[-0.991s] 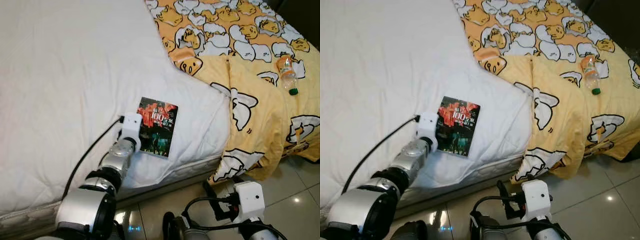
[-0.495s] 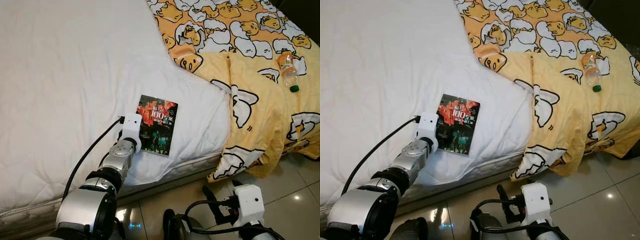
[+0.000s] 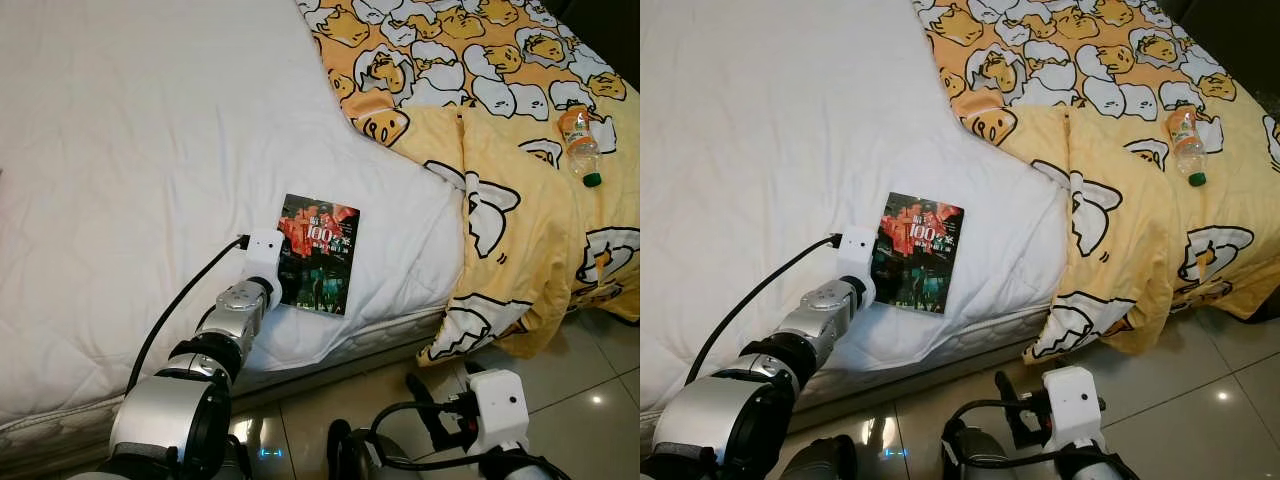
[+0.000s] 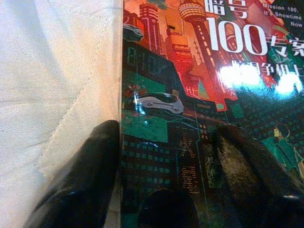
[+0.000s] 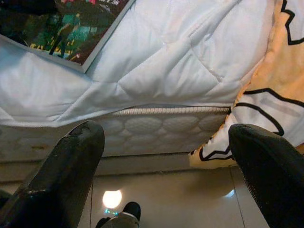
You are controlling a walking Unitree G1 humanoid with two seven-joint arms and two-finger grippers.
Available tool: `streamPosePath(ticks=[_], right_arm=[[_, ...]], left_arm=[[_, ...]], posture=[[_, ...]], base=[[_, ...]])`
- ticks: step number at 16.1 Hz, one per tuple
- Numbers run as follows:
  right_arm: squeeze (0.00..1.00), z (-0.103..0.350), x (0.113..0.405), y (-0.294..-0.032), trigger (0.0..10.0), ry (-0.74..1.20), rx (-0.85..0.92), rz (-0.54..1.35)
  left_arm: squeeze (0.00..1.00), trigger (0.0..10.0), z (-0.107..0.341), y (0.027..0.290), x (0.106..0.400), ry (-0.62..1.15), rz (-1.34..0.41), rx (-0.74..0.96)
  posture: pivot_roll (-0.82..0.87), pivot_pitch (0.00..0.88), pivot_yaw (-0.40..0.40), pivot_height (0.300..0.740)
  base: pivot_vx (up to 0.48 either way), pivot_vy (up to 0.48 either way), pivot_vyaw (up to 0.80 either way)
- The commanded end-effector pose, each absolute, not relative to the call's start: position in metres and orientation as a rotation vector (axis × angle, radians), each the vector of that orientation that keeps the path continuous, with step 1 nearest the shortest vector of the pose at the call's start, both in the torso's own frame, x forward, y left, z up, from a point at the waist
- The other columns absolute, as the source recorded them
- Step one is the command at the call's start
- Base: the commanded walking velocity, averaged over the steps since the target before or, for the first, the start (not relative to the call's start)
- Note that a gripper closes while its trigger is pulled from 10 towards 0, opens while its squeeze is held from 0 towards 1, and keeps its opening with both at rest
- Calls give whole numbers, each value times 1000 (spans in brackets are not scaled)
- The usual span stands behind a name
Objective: Clean up the room
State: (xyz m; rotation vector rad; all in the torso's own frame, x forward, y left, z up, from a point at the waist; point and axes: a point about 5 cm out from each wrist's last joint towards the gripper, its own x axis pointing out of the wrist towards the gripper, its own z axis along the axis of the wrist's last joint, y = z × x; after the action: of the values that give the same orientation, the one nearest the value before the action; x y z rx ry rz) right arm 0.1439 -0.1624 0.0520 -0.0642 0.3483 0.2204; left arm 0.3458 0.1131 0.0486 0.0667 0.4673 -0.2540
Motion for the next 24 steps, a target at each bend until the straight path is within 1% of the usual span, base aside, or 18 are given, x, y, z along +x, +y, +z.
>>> streamPosePath(ticks=[1, 4, 10, 12, 17, 18, 19, 20, 21, 22, 24], right_arm=[[0, 50, 142, -167, 10000, 370, -87, 206], [0, 50, 144, -167, 10000, 367, -89, 202], [0, 50, 146, -169, 10000, 360, -95, 197], [0, 50, 147, -169, 10000, 359, -95, 192], [0, 48, 154, -169, 10000, 349, -92, 185], [0, 47, 158, -168, 10000, 342, -90, 183], [0, 47, 169, -165, 10000, 312, -82, 181], [0, 47, 177, -164, 10000, 296, -76, 176], [0, 47, 179, -164, 10000, 293, -75, 175], [0, 47, 192, -162, 10000, 268, -71, 170], [0, 47, 202, -161, 10000, 250, -70, 166]], left_arm=[[0, 0, 28, 106, 331, 582, -303, 81], [0, 0, 27, 107, 330, 591, -302, 81], [0, 0, 24, 97, 326, 595, -358, 42], [0, 0, 27, 93, 327, 587, -361, -19], [0, 0, 49, 87, 342, 504, -344, -276], [0, 0, 58, 88, 348, 463, -345, -343], [0, 0, 75, 94, 359, 380, -346, -471], [0, 0, 81, 99, 363, 351, -337, -511], [0, 0, 82, 100, 363, 348, -335, -519], [0, 0, 91, 108, 369, 304, -328, -520], [0, 0, 98, 116, 373, 271, -312, -506]], posture=[[-189, 207, -96, 736], [-192, 195, -92, 736], [-198, 179, -88, 736], [-198, 182, -85, 736], [-178, 171, -73, 736], [-166, 157, -64, 736], [-143, 127, -48, 736], [-128, 106, -39, 736], [-128, 106, -39, 736], [-101, 67, -22, 736], [-84, 38, -7, 736]], base=[[0, 0, 0], [0, 0, 0], [0, 0, 0], [0, 0, 0], [0, 0, 0], [0, 0, 0], [0, 0, 0], [0, 0, 0], [0, 0, 0], [0, 0, 0], [0, 0, 0]])
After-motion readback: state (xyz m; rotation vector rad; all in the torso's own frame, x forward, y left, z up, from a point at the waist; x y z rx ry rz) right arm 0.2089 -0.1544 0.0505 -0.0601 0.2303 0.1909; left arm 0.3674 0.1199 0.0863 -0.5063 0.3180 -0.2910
